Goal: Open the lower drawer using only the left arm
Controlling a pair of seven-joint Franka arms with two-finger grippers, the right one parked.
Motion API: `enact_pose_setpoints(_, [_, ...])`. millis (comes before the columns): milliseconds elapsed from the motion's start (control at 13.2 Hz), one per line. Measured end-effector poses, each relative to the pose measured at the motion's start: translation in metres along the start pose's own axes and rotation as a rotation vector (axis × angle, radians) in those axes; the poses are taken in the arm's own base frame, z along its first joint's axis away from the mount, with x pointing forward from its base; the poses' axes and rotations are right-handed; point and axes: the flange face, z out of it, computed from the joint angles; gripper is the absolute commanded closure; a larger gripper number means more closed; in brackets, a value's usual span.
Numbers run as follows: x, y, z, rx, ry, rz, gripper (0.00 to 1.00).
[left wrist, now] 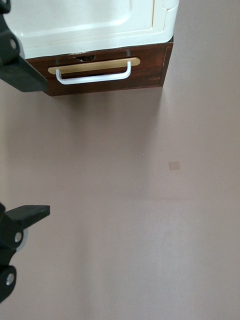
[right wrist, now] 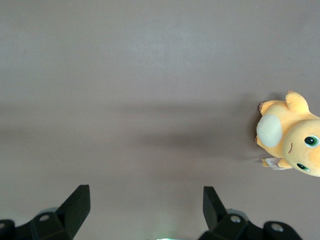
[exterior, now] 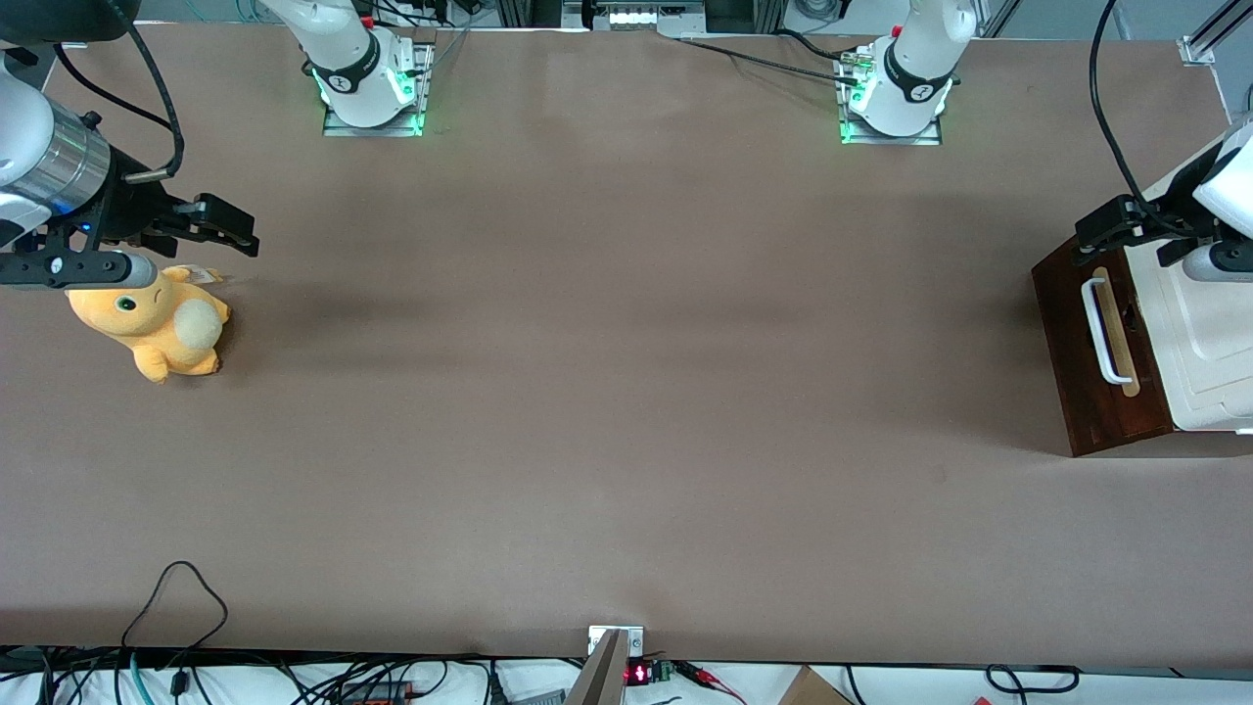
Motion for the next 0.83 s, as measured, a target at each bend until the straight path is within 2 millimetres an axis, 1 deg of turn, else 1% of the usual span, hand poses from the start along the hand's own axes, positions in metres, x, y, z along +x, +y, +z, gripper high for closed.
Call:
enact_pose_setpoints(152, [-0.0027,0.0009,0.0015,-0.001,-0.025,0.003,0.0])
enact_pose_setpoints(303, [-0.0037,0.0022,-0.001,-0.001,-0.03,0.005,0.0])
enact_pose_setpoints(455, [-0.0038,0.005,-0.0041,-0.001,-0.027,0.01,0.0])
enact_pose_setpoints(833, [-0.0032,0.0069,-0.0028,-0.001,-0.031,0.048,0.0])
